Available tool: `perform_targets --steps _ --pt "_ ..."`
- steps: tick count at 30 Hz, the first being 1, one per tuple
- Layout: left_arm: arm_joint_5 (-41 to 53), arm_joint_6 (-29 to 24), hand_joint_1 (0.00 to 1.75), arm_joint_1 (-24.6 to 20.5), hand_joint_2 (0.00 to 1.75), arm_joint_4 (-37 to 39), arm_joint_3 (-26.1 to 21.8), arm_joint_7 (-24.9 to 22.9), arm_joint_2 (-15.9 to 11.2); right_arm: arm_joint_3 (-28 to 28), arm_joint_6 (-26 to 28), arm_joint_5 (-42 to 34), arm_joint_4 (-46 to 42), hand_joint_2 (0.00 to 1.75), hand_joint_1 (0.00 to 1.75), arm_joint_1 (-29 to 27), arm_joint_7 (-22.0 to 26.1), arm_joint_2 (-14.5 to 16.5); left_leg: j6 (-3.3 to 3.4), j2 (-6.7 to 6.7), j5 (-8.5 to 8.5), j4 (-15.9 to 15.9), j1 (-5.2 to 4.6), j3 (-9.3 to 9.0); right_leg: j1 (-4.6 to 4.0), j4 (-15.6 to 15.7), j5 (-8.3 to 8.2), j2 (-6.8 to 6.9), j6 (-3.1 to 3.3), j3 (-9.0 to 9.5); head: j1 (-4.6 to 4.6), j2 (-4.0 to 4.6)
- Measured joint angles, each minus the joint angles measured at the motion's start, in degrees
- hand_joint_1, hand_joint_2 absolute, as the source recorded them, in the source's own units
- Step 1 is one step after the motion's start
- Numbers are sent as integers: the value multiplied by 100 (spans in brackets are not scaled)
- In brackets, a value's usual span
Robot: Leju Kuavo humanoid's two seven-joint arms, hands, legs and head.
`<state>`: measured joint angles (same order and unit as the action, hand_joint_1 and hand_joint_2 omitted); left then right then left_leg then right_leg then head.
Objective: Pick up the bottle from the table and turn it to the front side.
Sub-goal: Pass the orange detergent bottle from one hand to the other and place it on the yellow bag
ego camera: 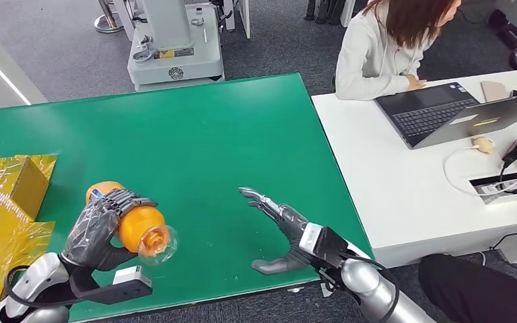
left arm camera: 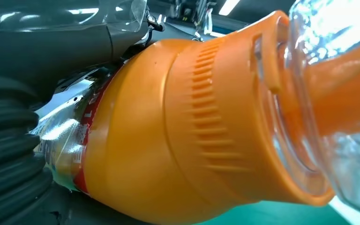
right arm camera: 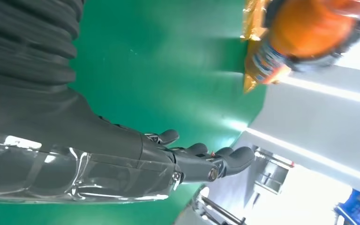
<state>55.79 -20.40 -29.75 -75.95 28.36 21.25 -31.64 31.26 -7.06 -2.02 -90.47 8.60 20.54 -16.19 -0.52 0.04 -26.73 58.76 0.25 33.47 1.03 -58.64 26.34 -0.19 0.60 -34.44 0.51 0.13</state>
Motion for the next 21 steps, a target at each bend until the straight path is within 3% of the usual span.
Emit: perform_targets --steps 7,13,18,21 --pt "2204 -71 175 617 175 -152 -223 -640 -763 -513 -168 32 -608 175 0 -433 236 -219 -6 -11 -8 -4 3 2 -1 -1 4 -14 1 -6 1 0" --pt "2594 -108 175 1545 175 -392 -1281 -945 -1437 -723 -173 37 -767 175 0 -579 421 -290 -12 -18 -11 -6 14 1 -10 0 8 -21 5 -10 1 0" --pt "3250 -255 175 2173 175 -327 -2307 -1242 -1507 -795 -251 119 -781 175 0 -579 464 -290 -13 -20 -11 -5 18 3 -12 1 8 -21 7 -10 1 0" --pt "3356 -321 175 2260 175 -69 -2536 -1697 -1442 -794 -249 239 -809 175 0 -578 435 -224 -13 -13 -11 -5 17 4 -12 2 8 -14 7 -8 1 0"
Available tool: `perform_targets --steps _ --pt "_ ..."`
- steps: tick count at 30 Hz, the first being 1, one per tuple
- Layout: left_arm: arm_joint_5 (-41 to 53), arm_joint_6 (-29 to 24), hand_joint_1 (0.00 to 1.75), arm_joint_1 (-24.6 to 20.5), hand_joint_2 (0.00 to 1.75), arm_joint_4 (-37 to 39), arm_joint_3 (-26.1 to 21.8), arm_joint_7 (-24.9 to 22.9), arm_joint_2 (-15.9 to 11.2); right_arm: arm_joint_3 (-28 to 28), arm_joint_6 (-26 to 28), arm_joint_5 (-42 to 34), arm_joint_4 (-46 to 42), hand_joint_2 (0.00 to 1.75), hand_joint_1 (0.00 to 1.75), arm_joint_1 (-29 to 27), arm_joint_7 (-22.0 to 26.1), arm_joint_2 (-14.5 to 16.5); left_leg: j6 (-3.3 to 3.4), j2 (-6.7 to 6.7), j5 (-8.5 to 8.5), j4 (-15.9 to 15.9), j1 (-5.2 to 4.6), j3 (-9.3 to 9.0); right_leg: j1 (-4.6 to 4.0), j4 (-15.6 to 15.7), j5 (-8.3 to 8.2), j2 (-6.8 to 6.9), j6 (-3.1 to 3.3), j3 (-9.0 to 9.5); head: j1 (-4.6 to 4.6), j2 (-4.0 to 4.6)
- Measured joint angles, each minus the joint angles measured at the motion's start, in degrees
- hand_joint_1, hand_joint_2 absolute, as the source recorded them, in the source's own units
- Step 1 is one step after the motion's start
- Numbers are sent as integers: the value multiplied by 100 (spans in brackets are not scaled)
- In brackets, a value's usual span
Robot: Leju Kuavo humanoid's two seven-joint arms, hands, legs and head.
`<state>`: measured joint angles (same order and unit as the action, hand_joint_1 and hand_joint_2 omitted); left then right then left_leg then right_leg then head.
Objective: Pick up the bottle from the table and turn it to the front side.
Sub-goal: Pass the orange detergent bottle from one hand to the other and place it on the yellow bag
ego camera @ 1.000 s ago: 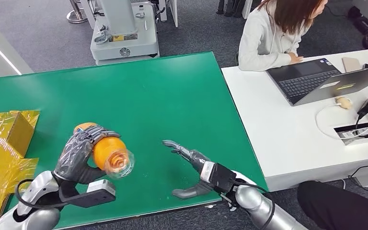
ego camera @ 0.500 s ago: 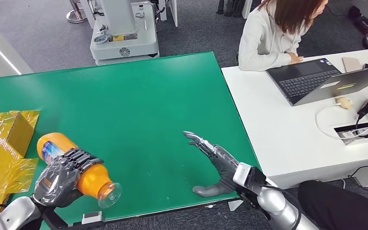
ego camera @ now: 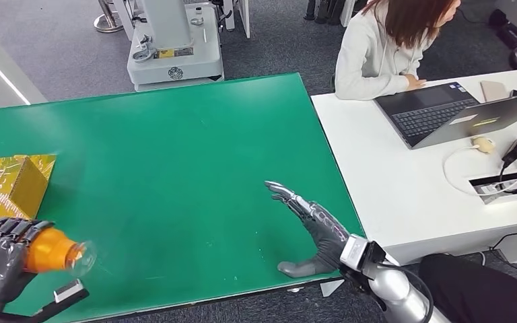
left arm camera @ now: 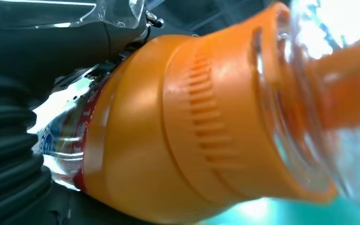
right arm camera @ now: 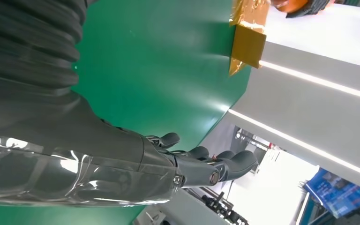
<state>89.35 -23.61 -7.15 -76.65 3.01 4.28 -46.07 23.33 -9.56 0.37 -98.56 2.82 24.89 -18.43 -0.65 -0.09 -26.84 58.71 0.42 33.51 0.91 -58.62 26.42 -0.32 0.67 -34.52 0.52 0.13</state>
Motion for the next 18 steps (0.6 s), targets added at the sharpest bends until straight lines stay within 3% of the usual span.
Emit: perform_targets --steps 9,18 --pt "22 -9 175 -163 175 1185 -486 -144 748 60 -94 99 7 175 0 120 -26 141 -1 5 1 1 1 2 0 2 -2 6 3 0 2 0" --pt "31 -183 175 -900 175 2848 -277 -529 1368 270 -133 98 90 175 0 236 7 171 -1 7 1 2 1 2 0 3 -3 7 3 0 1 0"
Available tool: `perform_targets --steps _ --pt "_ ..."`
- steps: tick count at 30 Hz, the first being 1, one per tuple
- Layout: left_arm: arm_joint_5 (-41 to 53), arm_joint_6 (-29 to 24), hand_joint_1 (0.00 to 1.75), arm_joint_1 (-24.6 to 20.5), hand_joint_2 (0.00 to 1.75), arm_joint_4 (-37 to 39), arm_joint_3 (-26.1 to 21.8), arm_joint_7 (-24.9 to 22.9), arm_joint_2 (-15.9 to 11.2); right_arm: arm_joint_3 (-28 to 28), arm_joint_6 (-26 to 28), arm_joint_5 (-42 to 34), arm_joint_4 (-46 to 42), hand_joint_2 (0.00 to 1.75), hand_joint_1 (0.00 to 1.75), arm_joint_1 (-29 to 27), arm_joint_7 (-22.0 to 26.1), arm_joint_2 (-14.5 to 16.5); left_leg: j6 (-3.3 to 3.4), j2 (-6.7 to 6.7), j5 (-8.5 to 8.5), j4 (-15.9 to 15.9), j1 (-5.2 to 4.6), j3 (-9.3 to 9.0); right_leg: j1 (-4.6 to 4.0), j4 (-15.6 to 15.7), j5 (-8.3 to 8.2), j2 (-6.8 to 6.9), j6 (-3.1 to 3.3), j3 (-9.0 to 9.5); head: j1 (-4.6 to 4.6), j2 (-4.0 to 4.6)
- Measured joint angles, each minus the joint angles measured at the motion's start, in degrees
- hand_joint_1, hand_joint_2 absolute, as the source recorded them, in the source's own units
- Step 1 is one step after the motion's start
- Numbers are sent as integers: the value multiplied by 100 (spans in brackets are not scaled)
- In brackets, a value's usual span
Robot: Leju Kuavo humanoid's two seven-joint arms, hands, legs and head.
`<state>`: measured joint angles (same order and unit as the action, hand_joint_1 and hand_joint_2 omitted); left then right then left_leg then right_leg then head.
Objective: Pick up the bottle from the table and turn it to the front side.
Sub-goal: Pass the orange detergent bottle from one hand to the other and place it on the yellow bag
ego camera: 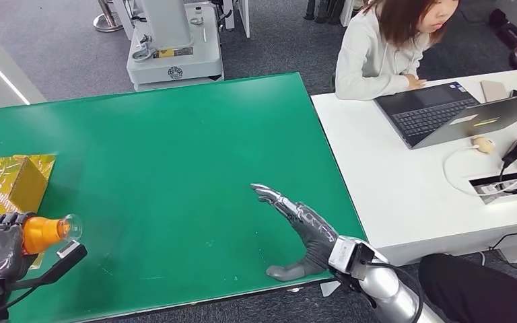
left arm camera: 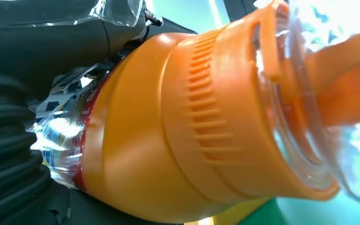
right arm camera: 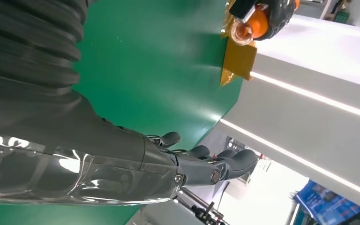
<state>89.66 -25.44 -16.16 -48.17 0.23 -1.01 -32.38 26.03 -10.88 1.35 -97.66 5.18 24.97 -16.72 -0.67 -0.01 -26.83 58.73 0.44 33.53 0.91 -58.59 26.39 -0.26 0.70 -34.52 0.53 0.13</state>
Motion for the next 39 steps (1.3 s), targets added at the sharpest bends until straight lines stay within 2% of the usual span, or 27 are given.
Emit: perform_targets --steps 4,12,22,24,26,28,30,32,36,39 --pt "4 3 170 -214 175 550 154 -5 158 66 -23 -57 61 175 0 70 31 -2 0 -1 0 1 0 0 0 1 0 -2 0 -1 1 0" --pt "15 14 175 -771 175 1587 730 -37 386 311 -59 -300 243 175 0 496 -57 0 0 -1 0 3 0 0 0 0 -2 -2 -1 -1 0 0" --pt "15 -319 168 -997 175 2113 1370 269 549 499 -31 -367 467 175 0 634 -28 -1 0 0 0 4 0 3 0 1 -2 -2 -1 -3 0 0" --pt "15 -356 161 -1060 175 2166 1488 338 576 541 -31 -380 506 175 0 667 -38 1 0 0 0 4 0 3 0 1 -2 -2 -1 -3 1 0" --pt "15 -395 120 -1117 175 2201 1595 410 603 576 -30 -382 540 175 0 696 -69 13 0 0 0 4 0 3 0 1 -2 -2 -1 -2 1 0" --pt "9 -448 56 -1155 175 2215 1683 466 619 600 -31 -380 564 175 0 731 -118 39 0 -1 0 4 1 3 0 0 -3 -3 -1 -2 0 0" --pt "1 -493 28 -1184 175 2228 1737 512 631 625 -34 -374 587 175 0 775 -169 66 0 -1 0 4 1 3 0 0 -3 -3 -1 -2 0 0" --pt "-1 -528 28 -1206 175 2242 1757 536 641 652 -36 -371 614 175 0 815 -201 83 0 -1 0 4 1 2 0 0 -3 -3 -1 -2 0 0" --pt "3 -546 3 -1233 175 2252 1797 542 647 704 -37 -371 665 175 0 871 -212 105 -1 -1 0 4 2 3 -1 0 -3 -3 -1 -3 0 0" --pt "-7 -566 0 -1253 175 2273 1837 551 655 727 -39 -372 698 175 0 899 -210 113 -1 -1 0 4 3 3 -2 0 -3 -3 -1 -2 -1 0"
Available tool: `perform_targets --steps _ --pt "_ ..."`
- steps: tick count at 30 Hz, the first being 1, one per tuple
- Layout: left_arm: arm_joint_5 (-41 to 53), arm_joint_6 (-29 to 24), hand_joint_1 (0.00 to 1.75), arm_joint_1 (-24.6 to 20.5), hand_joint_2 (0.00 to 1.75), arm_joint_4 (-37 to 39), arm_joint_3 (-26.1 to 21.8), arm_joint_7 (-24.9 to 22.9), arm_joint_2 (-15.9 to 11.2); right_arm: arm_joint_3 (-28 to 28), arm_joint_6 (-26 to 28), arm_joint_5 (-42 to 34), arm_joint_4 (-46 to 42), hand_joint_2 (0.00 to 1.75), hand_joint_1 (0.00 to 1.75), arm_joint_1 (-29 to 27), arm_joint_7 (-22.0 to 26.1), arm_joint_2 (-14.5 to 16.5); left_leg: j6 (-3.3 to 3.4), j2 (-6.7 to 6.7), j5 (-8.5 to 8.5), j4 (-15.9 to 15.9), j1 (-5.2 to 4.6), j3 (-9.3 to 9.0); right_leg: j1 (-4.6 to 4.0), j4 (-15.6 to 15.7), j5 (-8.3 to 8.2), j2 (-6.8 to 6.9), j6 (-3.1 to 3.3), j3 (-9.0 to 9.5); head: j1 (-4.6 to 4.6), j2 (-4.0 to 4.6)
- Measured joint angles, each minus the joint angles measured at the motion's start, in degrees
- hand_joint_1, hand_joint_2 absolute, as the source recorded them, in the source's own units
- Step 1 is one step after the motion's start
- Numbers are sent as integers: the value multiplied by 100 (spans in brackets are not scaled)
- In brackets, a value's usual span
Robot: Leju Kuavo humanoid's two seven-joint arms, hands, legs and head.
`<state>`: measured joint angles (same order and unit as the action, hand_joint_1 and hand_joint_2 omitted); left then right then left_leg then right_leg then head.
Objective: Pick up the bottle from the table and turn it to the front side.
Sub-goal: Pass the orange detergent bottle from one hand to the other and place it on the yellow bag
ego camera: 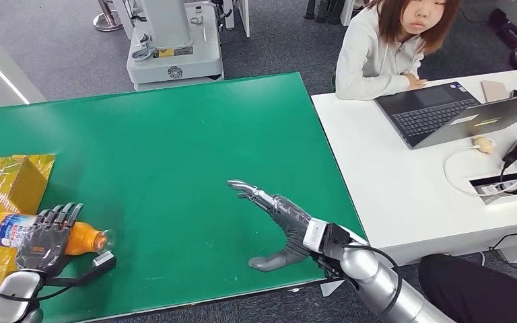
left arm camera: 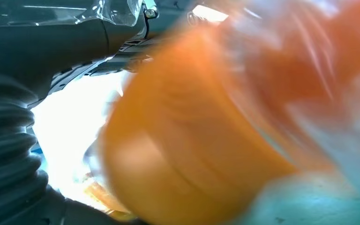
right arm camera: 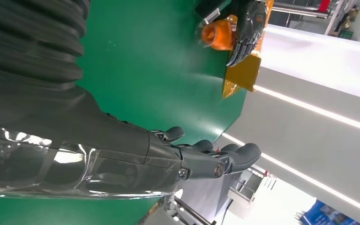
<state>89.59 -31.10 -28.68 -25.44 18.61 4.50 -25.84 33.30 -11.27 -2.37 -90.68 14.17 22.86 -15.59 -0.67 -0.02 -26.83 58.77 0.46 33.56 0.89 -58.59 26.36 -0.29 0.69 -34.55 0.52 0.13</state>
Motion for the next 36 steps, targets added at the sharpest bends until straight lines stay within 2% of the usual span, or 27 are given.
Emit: perform_targets --steps 4,8,13,18,21,23,25,28,32,36 --pt "-118 -57 0 -11 175 34 8 83 4 17 -9 -5 55 175 0 47 19 1 0 0 0 0 0 0 0 0 0 0 0 1 0 0" --pt "-488 -51 0 -10 175 66 4 487 1 16 37 -71 115 175 0 88 57 1 0 1 0 0 0 0 0 0 0 3 0 3 1 0" --pt "-876 -153 0 13 175 68 -33 767 4 -24 66 -182 170 175 0 89 59 1 0 2 0 0 0 0 0 0 0 4 0 3 1 0" --pt "-1852 -563 0 213 175 39 -329 1340 137 -27 92 -188 247 175 0 66 74 1 0 -1 0 0 -1 -2 1 2 0 -1 0 1 0 0" --pt "-2932 -604 0 508 175 -197 -762 2147 398 -27 187 -213 293 175 0 19 109 -1 1 0 -1 1 -4 -1 2 6 1 1 -1 0 0 0" --pt "-3844 -608 0 743 175 -474 -1088 2883 674 -24 303 -288 322 175 0 -1 127 -2 2 0 -1 1 -5 0 3 8 1 2 -2 1 2 0" --pt "-4930 -608 0 989 175 -890 -1282 3375 965 -16 415 -434 345 175 0 -8 134 -5 6 -3 -4 2 -8 0 4 11 0 -1 -3 2 1 0" --pt "-5904 -607 0 1312 175 -1496 -1292 3532 1297 -5 489 -610 369 175 0 -21 137 -32 9 -3 -6 3 -9 1 4 15 -1 -2 -4 3 2 0" --pt "-6013 -606 0 1761 175 -2487 -1280 3550 1650 4 501 -998 416 175 0 -30 220 -58 11 -3 -7 5 -9 2 5 16 -1 -1 -4 3 -1 0" --pt "-5915 -607 0 2154 175 -3770 -1280 3567 2136 22 498 -1342 493 175 0 -54 312 -81 17 1 -12 6 -9 4 5 17 1 6 -7 6 2 0"
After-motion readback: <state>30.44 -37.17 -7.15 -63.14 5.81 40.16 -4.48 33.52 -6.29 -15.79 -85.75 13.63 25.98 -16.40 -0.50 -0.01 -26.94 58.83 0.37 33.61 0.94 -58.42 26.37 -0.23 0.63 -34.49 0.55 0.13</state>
